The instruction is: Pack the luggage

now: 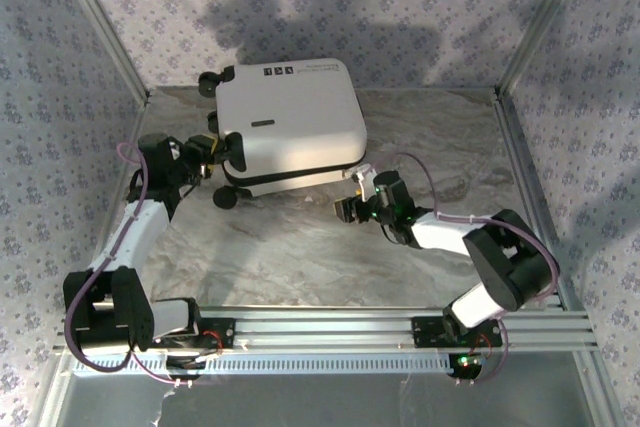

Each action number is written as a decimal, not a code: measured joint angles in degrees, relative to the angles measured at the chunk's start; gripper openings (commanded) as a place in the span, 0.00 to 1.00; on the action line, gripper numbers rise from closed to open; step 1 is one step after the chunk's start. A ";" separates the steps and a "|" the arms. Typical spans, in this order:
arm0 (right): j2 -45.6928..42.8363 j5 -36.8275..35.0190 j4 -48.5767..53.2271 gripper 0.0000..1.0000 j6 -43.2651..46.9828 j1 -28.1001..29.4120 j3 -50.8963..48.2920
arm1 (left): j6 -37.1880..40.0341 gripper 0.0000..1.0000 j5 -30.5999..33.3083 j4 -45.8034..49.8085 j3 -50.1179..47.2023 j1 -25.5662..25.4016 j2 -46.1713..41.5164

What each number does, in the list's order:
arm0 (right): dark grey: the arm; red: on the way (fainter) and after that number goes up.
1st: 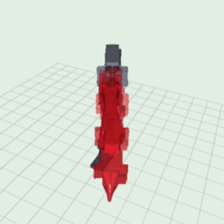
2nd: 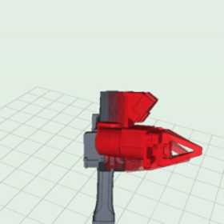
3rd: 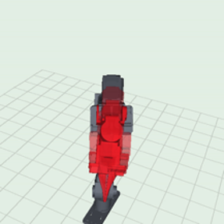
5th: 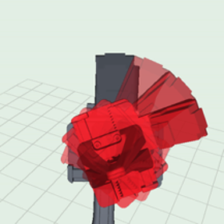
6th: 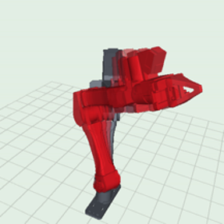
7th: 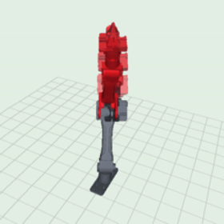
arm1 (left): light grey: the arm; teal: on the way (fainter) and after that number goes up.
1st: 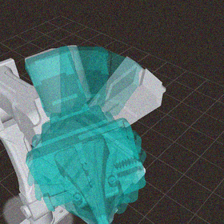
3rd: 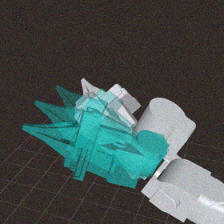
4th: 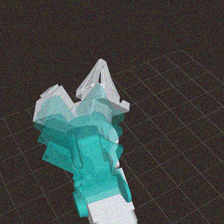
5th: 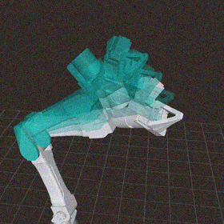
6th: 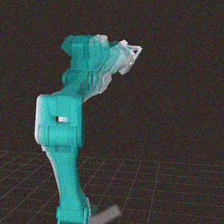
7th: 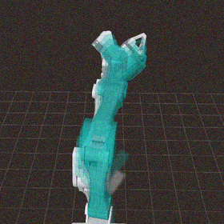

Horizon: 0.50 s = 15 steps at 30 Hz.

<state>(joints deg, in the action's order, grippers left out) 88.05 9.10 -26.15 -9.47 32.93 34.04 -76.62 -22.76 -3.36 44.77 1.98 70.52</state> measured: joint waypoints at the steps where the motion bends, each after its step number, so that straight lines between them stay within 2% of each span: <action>1: 0.74 -0.76 -0.57 0.69 -0.09 0.15 0.63 | 0.00 0.19 0.00 -0.02 0.00 0.00 0.00; 6: 3.78 -4.50 -2.69 0.63 -0.79 0.33 4.15 | -0.04 0.18 -0.13 -0.11 -0.02 0.00 0.00; 12: 6.56 -7.34 -4.15 0.42 -2.01 0.33 7.32 | -0.72 0.17 -0.98 -0.39 -0.04 0.37 0.00; 15: 7.74 -7.89 -4.26 0.36 -2.54 0.33 8.41 | -1.05 0.17 -1.73 -0.79 -0.15 0.66 0.04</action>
<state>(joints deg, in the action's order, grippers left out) 95.79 1.21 -30.41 -12.01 33.26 42.46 -77.67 -24.49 -4.14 44.62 2.63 70.57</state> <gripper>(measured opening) 0.388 0.405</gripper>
